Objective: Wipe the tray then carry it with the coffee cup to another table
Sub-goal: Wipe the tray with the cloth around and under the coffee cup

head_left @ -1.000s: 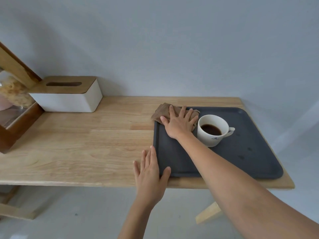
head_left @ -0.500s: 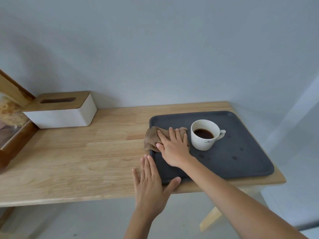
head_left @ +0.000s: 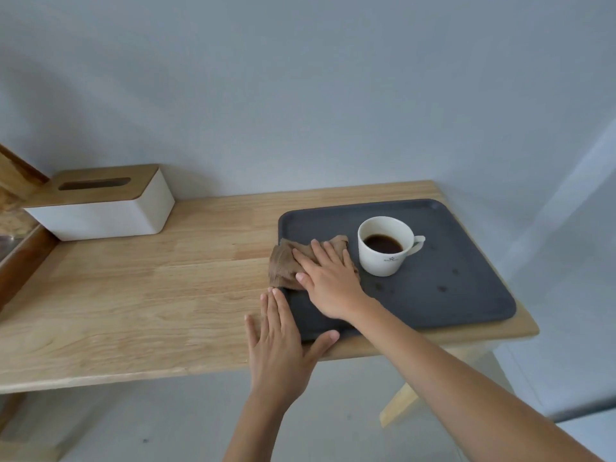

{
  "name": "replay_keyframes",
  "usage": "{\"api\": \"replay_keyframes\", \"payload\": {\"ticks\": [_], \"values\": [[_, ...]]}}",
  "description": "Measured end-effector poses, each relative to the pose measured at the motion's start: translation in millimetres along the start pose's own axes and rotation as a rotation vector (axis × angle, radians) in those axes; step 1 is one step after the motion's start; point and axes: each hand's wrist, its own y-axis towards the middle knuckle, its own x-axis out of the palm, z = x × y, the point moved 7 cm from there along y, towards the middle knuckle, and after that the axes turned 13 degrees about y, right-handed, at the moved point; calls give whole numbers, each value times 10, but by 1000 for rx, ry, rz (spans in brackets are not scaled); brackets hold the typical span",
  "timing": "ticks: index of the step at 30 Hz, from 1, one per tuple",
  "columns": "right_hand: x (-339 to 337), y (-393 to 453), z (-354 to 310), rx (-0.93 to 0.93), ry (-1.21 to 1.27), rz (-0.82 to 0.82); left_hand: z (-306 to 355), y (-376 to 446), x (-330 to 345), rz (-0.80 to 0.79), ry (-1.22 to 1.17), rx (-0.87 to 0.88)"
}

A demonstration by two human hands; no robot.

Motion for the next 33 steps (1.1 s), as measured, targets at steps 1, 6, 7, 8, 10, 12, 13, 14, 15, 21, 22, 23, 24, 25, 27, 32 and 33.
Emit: {"api": "replay_keyframes", "payload": {"ticks": [1,6,7,8,10,12,13,14,15,21,22,23,24,25,27,32,33], "values": [[-2,-134,-17,-23,27,-19,-5,0,10,6,9,-2],[-125,-660,76,-92,140,-70,-3,-8,2,17,23,-16],[-154,-740,111,-97,147,-68,-8,-11,1,11,19,-18],[-186,-819,150,-98,150,-66,-7,-12,-8,8,15,-18],[-265,-953,242,-93,151,-61,-2,-18,-33,17,9,-19],[-360,-1064,358,-83,143,-37,7,-24,-47,19,25,-17],[-406,-1112,425,-74,129,-21,9,-25,-50,14,33,-17],[-454,-1155,489,-66,112,-3,8,-26,-50,9,31,-18],[-491,-1192,562,-55,97,12,5,-25,-51,5,23,-20],[-776,-1386,1109,78,29,87,5,-26,-42,-12,-7,-26],[-836,-1417,1214,104,16,102,3,-27,-40,-18,-11,-26],[-890,-1448,1319,130,9,115,3,-28,-41,-22,-17,-26],[-944,-1474,1404,150,11,127,3,-29,-44,-25,-25,-27],[-985,-1492,1467,163,17,132,7,-30,-48,-31,-30,-29],[-1021,-1500,1525,164,15,98,20,-31,-52,-59,-38,-36],[-1288,-1457,1399,135,345,167,121,71,-197,-159,-102,-37],[-1399,-1430,1330,112,445,250,204,149,-288,-111,-128,-12]]}}
